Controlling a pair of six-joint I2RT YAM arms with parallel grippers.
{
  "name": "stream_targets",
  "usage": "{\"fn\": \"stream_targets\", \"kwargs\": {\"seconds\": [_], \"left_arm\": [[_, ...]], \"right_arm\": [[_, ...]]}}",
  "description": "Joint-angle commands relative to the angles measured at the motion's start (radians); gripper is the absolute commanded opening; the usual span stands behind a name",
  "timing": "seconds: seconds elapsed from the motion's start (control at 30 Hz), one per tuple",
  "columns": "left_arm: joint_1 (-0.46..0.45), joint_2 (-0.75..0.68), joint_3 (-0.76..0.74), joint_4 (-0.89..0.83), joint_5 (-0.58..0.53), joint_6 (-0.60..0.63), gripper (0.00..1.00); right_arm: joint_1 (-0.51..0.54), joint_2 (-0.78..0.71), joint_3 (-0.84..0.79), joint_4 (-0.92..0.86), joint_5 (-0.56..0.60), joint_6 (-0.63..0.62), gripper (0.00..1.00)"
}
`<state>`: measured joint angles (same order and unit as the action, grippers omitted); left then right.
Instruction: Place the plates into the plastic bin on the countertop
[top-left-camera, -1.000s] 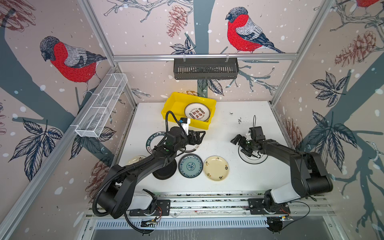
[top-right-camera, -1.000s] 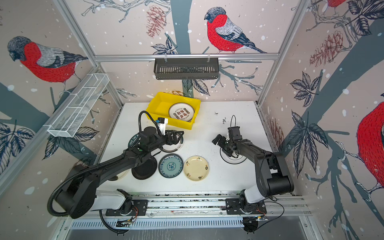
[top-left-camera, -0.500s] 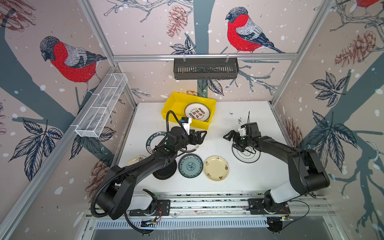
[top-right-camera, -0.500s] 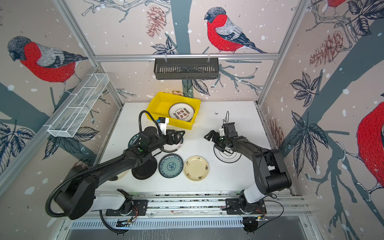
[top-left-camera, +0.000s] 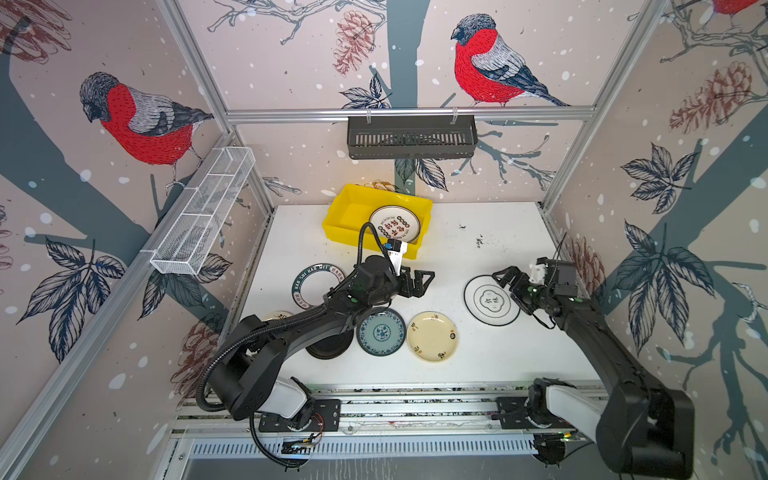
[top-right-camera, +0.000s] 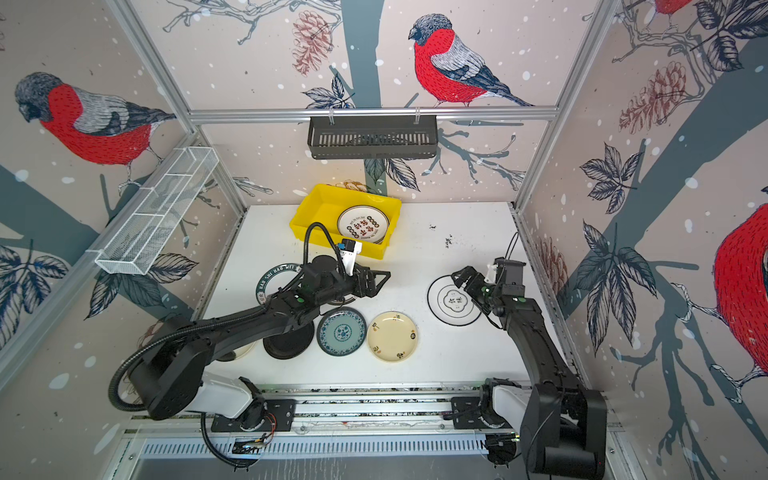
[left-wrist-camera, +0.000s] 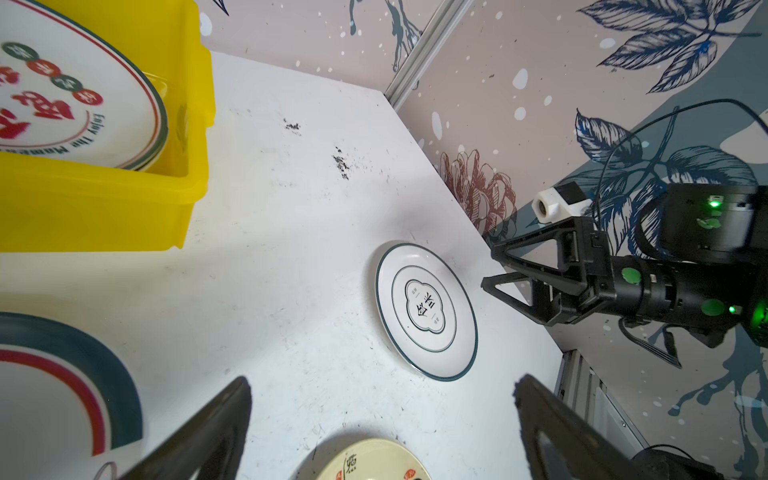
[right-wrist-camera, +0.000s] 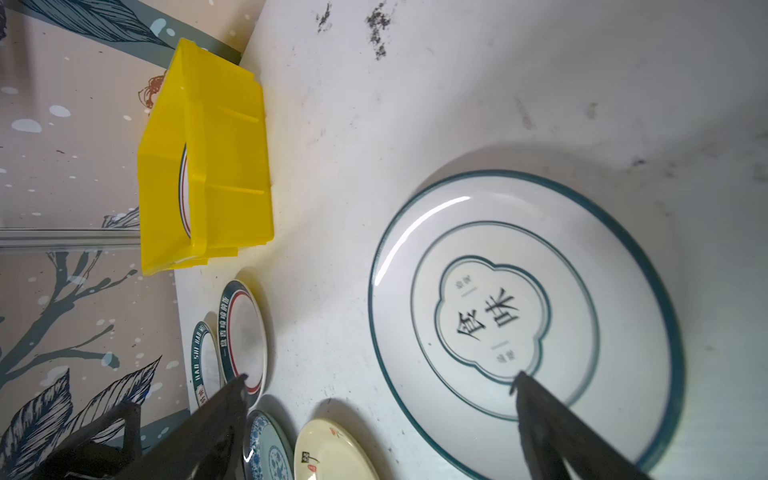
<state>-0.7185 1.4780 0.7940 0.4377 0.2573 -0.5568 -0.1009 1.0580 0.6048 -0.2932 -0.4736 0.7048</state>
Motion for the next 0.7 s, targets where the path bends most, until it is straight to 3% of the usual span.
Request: {"fn": "stream_targets", "kwargs": {"seconds": [0.0,0.53,0.67], "left_arm": [[-0.013,0.037,0.017,0.025,-0.004,-0.024,0.97],[-0.059,0.282,0.167,0.038,0.107,-0.087,0.84],[-0.073,0.309,0.191,0.033,0.108,-0.091,0.83]], "right_arm": [[-0.026,-0.051,-0.043,-0.071,0.024,-0.039,0.99],[-0.065,-0.174,-0.148,-0.165,0.100,-0.063,0.99],[-0.066,-0.175,-0.203,-0.110,0.062,-0.038,0.97]]}}
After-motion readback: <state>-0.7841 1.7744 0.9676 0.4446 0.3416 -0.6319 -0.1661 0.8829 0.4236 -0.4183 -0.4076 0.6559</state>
